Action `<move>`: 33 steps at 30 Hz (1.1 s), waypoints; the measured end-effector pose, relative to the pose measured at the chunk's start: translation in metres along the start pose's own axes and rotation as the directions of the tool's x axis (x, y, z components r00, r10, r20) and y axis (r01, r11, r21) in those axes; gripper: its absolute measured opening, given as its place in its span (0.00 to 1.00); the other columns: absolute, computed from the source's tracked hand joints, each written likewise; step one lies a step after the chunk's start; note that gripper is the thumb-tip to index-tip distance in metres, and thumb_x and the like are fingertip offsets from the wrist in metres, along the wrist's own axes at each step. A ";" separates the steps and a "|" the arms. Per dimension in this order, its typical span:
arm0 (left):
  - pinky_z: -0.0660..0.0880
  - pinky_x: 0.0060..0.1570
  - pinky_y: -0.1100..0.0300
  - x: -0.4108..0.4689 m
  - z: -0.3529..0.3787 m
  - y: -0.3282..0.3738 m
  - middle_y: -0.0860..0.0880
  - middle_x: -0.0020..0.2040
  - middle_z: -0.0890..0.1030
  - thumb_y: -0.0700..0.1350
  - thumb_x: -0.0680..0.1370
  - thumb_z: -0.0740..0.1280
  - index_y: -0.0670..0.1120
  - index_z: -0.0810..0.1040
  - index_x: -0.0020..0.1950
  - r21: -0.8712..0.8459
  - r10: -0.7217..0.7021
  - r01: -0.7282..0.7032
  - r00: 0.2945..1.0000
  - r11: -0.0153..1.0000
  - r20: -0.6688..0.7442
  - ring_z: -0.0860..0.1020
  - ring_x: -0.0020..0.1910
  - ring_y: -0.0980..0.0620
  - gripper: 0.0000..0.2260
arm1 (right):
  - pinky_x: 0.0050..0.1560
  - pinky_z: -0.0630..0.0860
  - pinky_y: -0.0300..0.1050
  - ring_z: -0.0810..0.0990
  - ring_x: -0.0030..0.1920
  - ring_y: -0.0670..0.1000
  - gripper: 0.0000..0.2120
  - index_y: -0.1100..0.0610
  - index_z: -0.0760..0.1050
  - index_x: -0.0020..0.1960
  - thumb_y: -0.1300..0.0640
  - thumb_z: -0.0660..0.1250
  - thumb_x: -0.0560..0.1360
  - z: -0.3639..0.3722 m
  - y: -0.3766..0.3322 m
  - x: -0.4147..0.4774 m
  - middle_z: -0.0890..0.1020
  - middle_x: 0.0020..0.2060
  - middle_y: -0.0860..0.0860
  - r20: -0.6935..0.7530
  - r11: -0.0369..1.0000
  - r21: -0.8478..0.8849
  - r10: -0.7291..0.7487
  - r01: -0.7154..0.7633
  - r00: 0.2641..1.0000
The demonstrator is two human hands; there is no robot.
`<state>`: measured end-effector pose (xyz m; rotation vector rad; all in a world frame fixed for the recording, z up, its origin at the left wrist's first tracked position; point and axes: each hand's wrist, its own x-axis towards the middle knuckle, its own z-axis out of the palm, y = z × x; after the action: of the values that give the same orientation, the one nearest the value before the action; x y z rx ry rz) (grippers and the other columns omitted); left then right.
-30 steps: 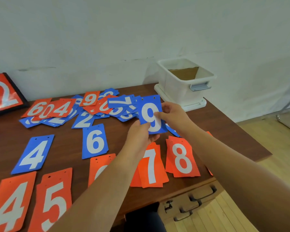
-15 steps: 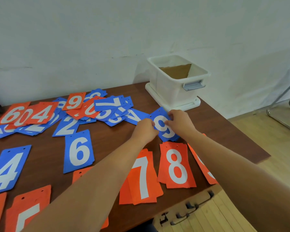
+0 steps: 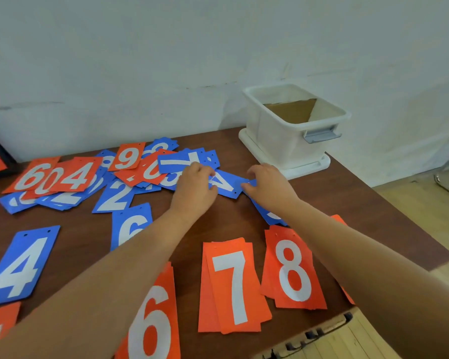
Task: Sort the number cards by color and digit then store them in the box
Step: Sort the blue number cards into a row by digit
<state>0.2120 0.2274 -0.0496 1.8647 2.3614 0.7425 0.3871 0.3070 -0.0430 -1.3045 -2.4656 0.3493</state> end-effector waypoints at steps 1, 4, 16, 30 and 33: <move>0.70 0.64 0.52 0.004 -0.002 -0.013 0.44 0.67 0.73 0.48 0.78 0.68 0.45 0.74 0.69 0.081 -0.040 0.039 0.999 0.996 0.011 0.70 0.67 0.46 0.20 | 0.60 0.72 0.48 0.73 0.61 0.55 0.21 0.59 0.74 0.64 0.48 0.67 0.76 0.006 -0.008 0.006 0.76 0.59 0.55 0.041 1.000 -0.006 -0.020 0.021 0.999; 0.66 0.70 0.48 0.011 -0.004 -0.042 0.43 0.75 0.66 0.61 0.77 0.66 0.48 0.66 0.76 0.200 -0.191 0.151 0.961 0.968 0.198 0.65 0.73 0.43 0.31 | 0.63 0.71 0.52 0.72 0.63 0.58 0.27 0.59 0.71 0.66 0.44 0.68 0.74 0.028 -0.025 0.027 0.74 0.62 0.57 0.157 0.996 -0.087 -0.024 0.038 0.987; 0.69 0.66 0.49 0.037 -0.003 -0.076 0.44 0.75 0.66 0.65 0.75 0.67 0.50 0.66 0.76 0.154 -0.139 0.102 0.957 0.983 0.255 0.68 0.71 0.43 0.34 | 0.55 0.77 0.52 0.77 0.56 0.55 0.20 0.56 0.70 0.65 0.64 0.65 0.75 0.045 -0.053 0.076 0.76 0.60 0.54 -0.033 0.988 0.125 0.100 -0.095 0.994; 0.76 0.58 0.56 0.001 -0.071 -0.047 0.45 0.62 0.80 0.60 0.79 0.64 0.50 0.79 0.59 -0.803 -0.336 0.363 0.917 0.473 0.216 0.81 0.57 0.47 0.16 | 0.39 0.72 0.36 0.79 0.44 0.47 0.16 0.57 0.79 0.58 0.68 0.64 0.72 -0.028 -0.083 0.042 0.81 0.46 0.49 -0.077 0.807 0.577 0.207 -0.126 0.975; 0.82 0.50 0.52 -0.016 -0.088 -0.042 0.41 0.54 0.84 0.53 0.79 0.68 0.45 0.81 0.57 -0.893 -0.241 0.414 0.898 0.178 0.368 0.85 0.49 0.43 0.14 | 0.40 0.73 0.39 0.79 0.46 0.50 0.13 0.59 0.78 0.57 0.65 0.68 0.73 -0.023 -0.099 0.033 0.81 0.46 0.51 0.038 0.601 0.774 0.275 -0.202 0.961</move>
<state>0.1497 0.1758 0.0076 0.7318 1.3738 1.4500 0.3043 0.2817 0.0200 -1.1833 -1.6806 1.2385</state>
